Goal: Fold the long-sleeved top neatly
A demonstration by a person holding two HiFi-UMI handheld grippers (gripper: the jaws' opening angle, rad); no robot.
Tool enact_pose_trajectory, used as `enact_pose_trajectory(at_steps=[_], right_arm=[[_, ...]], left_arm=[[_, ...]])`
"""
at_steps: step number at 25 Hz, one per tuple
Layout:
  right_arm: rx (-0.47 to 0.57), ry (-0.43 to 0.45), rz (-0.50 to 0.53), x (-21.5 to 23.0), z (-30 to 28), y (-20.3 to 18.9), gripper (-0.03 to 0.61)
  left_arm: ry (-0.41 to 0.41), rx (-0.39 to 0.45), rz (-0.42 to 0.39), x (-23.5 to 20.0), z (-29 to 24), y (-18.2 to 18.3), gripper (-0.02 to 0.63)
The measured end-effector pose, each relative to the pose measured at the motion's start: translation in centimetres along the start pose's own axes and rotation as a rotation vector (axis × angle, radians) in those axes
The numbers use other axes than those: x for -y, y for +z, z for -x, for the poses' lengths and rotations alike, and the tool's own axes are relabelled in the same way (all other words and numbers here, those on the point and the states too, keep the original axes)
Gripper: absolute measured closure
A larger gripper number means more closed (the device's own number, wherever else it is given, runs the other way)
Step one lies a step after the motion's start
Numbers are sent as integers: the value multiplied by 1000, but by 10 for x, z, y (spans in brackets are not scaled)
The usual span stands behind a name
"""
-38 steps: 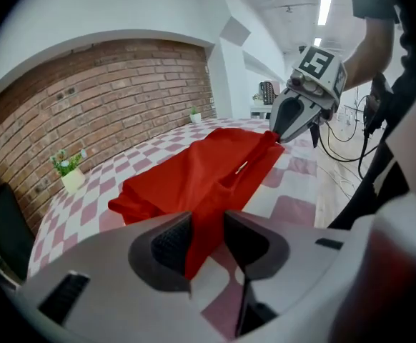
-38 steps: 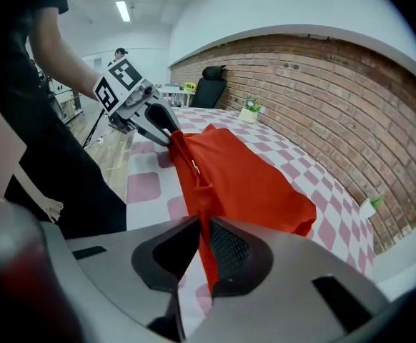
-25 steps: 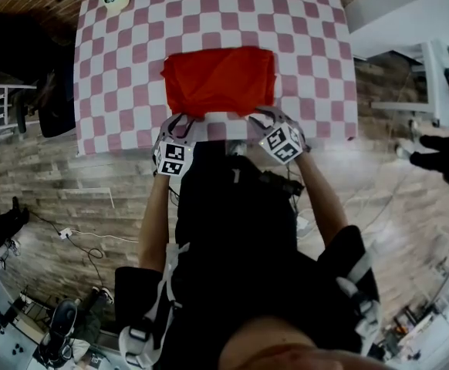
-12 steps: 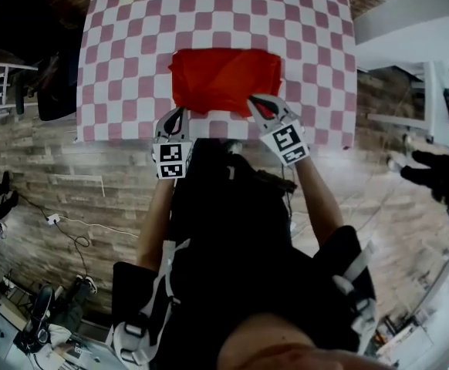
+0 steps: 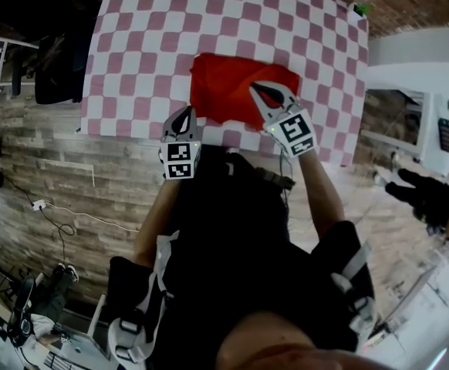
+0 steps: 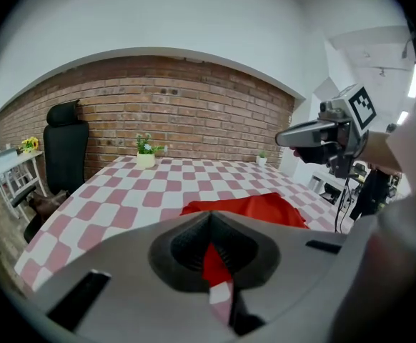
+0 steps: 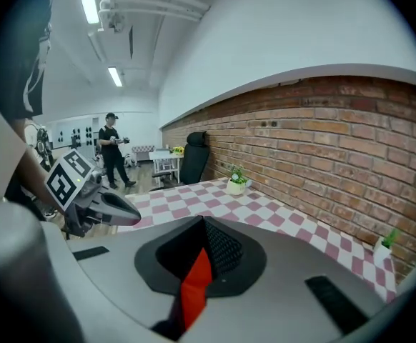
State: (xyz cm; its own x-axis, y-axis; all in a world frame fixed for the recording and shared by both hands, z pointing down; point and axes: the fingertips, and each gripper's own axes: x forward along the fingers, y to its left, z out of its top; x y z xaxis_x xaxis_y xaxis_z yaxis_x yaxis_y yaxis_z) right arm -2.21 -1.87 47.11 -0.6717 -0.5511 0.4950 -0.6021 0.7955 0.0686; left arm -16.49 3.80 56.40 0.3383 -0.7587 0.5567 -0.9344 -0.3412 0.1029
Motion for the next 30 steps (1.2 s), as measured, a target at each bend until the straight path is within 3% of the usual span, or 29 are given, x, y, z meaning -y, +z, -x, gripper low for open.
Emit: enact_pose_trajectory(at_steps=[5,9,16,17,19,20,22,25,30], right_arm=[[9,15,-13,-3,-39,21,569],[-30,49,3,-1,-65,25,569],[-185,212,94,8,-117,12,569],[-213,244,106,9,-124,7,568],[-264,302,137,13,-141,-3,566],[-288,326,154,15,-150,-8,566],[-335,375,181,17,-166,-19,552],[-416,448,219,19,-185,-38,456],[-533,553,281,27,-218,-71,448]], left_arm=[[-39,-20,-1,-11,-7,-2,607],[-62,-42,44,-12,-9,-5,607],[-125,-86,178,4,-25,-24,604],[-131,-104,189,6,-29,-28,586],[-136,-142,213,8,-38,-37,459],[-133,-156,228,9,-42,-41,426],[-115,-176,256,10,-48,-50,405],[-93,-225,296,13,-56,-70,392],[-66,-318,369,16,-70,-99,374]])
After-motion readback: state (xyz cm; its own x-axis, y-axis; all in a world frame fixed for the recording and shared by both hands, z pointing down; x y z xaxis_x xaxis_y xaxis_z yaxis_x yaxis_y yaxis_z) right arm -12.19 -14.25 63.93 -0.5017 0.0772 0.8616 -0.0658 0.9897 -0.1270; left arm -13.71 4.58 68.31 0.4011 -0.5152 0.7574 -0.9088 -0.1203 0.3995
